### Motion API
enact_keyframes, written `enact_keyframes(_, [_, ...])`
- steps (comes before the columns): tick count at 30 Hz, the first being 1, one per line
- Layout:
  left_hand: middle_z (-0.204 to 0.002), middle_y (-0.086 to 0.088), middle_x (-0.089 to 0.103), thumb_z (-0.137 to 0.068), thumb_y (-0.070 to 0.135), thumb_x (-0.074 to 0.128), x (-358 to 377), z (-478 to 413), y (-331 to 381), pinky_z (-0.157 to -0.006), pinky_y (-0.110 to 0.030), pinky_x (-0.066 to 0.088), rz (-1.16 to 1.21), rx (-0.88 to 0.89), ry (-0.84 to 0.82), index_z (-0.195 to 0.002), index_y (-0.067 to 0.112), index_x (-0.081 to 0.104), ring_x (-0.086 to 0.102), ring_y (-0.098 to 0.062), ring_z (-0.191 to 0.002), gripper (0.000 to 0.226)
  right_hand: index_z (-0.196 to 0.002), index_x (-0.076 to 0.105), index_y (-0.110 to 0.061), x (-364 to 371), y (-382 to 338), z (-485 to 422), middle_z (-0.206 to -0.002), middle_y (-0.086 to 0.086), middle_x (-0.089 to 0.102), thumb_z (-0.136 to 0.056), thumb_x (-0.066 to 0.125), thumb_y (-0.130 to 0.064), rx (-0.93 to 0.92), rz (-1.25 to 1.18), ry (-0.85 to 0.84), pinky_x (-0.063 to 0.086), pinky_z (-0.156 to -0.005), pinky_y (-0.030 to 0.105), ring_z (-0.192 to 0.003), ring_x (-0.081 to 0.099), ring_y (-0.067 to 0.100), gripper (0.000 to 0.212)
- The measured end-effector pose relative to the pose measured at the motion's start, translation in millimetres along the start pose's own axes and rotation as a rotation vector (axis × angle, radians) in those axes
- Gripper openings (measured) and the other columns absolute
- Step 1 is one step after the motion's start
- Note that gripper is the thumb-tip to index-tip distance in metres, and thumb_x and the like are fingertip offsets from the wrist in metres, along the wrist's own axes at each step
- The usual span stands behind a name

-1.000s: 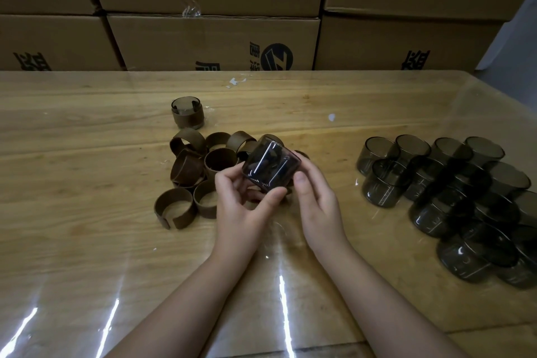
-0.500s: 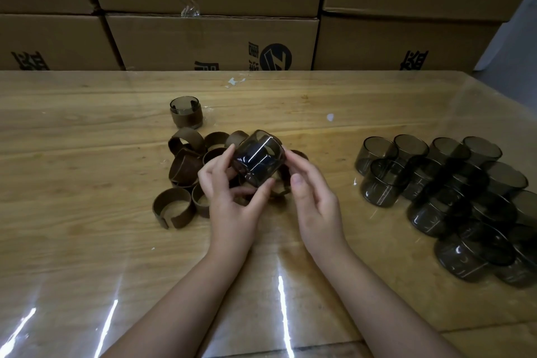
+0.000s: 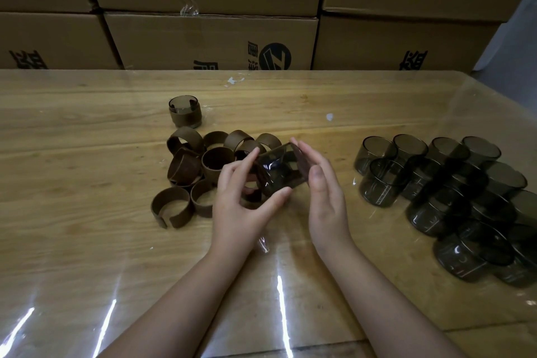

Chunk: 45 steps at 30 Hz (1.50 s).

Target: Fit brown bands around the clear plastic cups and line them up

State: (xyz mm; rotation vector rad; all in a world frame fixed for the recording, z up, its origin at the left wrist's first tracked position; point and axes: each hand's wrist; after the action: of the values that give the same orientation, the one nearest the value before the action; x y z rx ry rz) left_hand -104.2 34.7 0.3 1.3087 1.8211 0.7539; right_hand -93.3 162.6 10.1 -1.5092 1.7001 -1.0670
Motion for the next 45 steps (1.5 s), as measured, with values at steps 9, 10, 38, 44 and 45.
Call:
enact_keyframes(9, [-0.109,0.017,0.054,-0.072,0.036,0.074,-1.7,0.1,0.4,-0.077,-0.013,0.047,0.097,-0.053,0.051,-0.126,0.046,0.047,0.058,0.003,-0.092,0.061,-0.130,0.048,-0.031,1.1,5.8,-1.3,-0.130,-0.022,0.059,-0.092,0.038,-0.048,0.071,-0.053,-0.019,0.038,-0.107,0.020,-0.130,0.049,0.005,0.043])
enact_keyframes(10, [-0.109,0.016,0.055,-0.072,0.037,0.074,-1.7,0.1,1.1,-0.077,-0.013,0.047,0.115,-0.053,0.064,-0.125,0.045,0.047,0.059,0.003,-0.092,0.060,-0.130,0.047,-0.031,0.9,6.3,-1.1,-0.129,-0.026,0.058,-0.092,0.038,-0.049,0.074,-0.047,-0.025,0.038,-0.106,0.018,-0.130,0.049,0.003,0.042])
enact_keyframes(38, [-0.126,0.015,0.040,-0.080,0.021,0.073,-1.1,-2.8,-7.4,-0.082,-0.009,0.046,-0.016,0.086,0.156,-0.138,0.026,0.038,0.048,0.000,-0.116,0.068,-0.133,0.047,-0.027,0.5,-6.1,2.4,-0.134,-0.007,0.060,-0.094,0.040,-0.059,0.045,-0.017,-0.048,0.038,-0.111,0.037,-0.131,0.050,0.012,0.050])
enact_keyframes(44, [-0.132,0.001,0.045,-0.079,0.029,0.073,1.4,1.2,-2.6,-0.089,-0.042,0.053,-0.109,0.210,0.023,-0.138,0.020,0.040,0.049,-0.016,-0.123,0.068,-0.130,0.047,-0.036,-1.8,-3.5,2.7,-0.130,-0.021,0.059,-0.092,0.039,-0.048,0.057,-0.001,-0.037,0.035,-0.098,0.007,-0.127,0.048,-0.003,0.040])
enact_keyframes(45, [-0.131,-0.001,0.046,-0.079,0.029,0.073,1.1,1.0,-2.8,-0.089,-0.038,0.053,-0.099,0.195,0.022,-0.138,0.021,0.040,0.049,-0.016,-0.122,0.068,-0.129,0.047,-0.037,-1.3,-3.0,2.7,-0.128,-0.026,0.058,-0.092,0.039,-0.047,0.062,0.002,-0.041,0.035,-0.098,0.006,-0.127,0.048,-0.006,0.039])
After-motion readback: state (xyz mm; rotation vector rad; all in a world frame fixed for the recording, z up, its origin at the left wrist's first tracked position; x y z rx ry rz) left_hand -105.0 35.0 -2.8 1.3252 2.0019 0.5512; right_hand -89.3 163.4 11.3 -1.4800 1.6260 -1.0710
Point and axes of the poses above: each hand's wrist, its own z-axis away from the middle knuckle, its own x-axis out of the palm, y = z × x
